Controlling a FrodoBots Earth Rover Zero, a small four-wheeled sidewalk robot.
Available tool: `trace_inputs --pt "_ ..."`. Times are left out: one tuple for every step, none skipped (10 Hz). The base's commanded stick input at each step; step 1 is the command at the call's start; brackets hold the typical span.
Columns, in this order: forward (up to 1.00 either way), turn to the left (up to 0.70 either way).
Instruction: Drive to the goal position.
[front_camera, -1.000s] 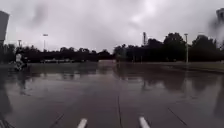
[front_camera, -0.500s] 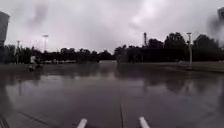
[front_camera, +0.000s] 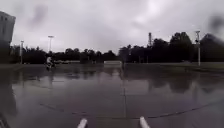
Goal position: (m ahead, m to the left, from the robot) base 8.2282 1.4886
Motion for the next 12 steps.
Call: trace_inputs --pt "1.00 0.40" --pt "1.00 0.40" --pt "1.00 0.39" --pt "1.00 0.13" --pt "1.00 0.02" --pt "1.00 0.00" --pt "1.00 0.00" --pt "1.00 0.00" --pt "1.00 -0.04" --pt "1.00 -0.30" --pt "1.00 -0.35" --pt "1.00 -0.39"
